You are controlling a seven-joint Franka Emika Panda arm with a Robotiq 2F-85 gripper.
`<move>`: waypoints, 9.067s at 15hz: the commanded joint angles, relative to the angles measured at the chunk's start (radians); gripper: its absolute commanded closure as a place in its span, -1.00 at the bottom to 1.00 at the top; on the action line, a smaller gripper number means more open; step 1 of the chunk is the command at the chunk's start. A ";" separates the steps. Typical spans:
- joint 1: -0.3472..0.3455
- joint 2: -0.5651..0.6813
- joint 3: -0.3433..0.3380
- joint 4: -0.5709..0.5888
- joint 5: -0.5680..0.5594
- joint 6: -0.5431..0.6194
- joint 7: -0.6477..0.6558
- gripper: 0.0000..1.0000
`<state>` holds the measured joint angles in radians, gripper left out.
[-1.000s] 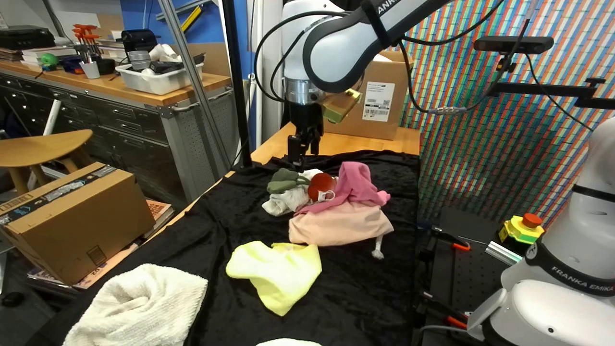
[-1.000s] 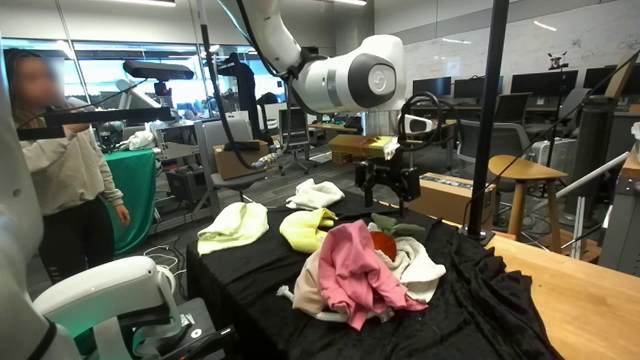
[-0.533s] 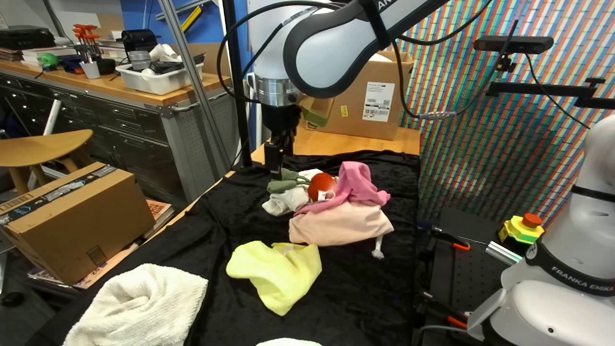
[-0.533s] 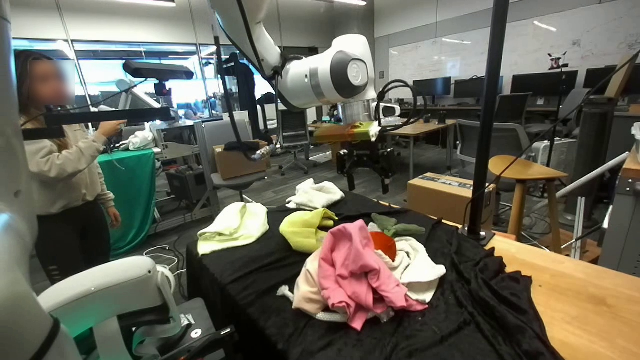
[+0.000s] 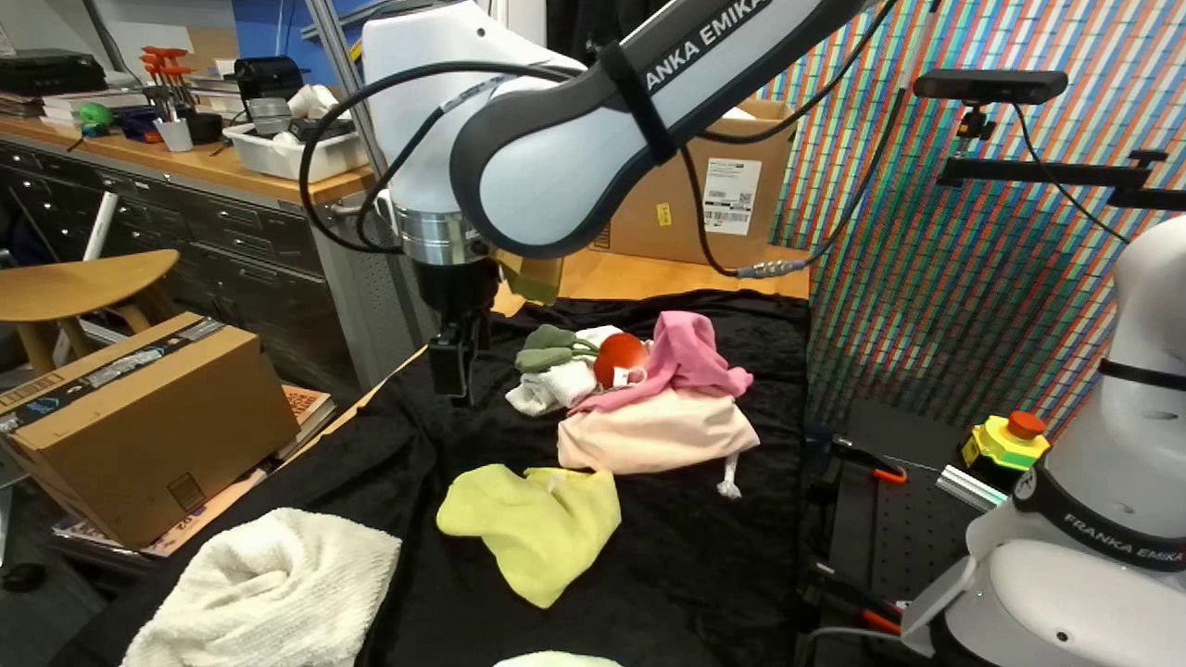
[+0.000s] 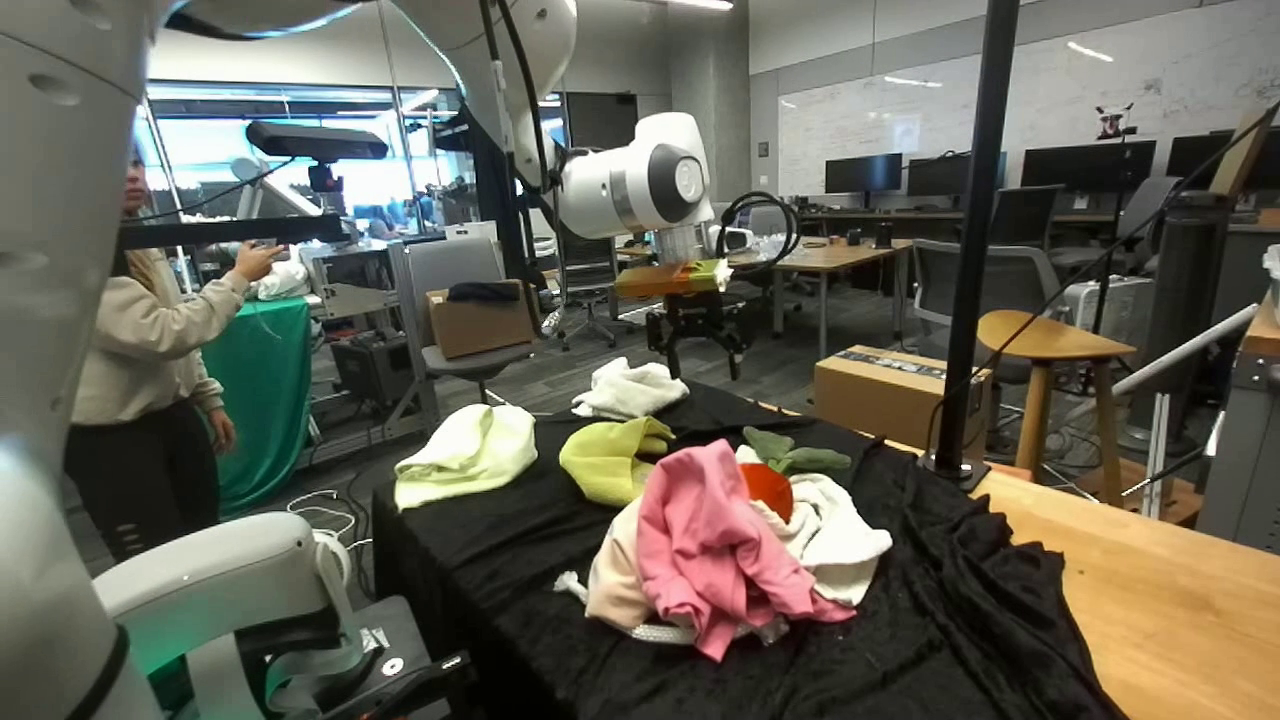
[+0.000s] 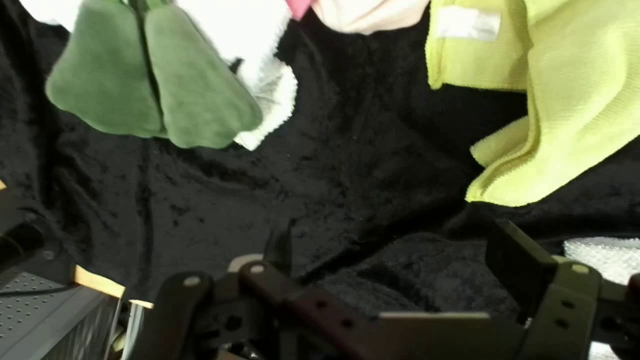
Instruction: Put the things on one heap
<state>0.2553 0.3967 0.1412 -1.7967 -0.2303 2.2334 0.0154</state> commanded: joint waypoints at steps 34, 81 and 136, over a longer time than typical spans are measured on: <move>0.160 0.302 0.125 0.304 0.275 0.092 0.067 -1.00; 0.116 0.218 0.126 0.240 0.271 0.260 -0.021 0.86; -0.202 -0.274 -0.092 -0.351 0.068 -0.088 -0.125 -0.02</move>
<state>0.0520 0.1343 0.0438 -2.1704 -0.1668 2.1684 -0.0935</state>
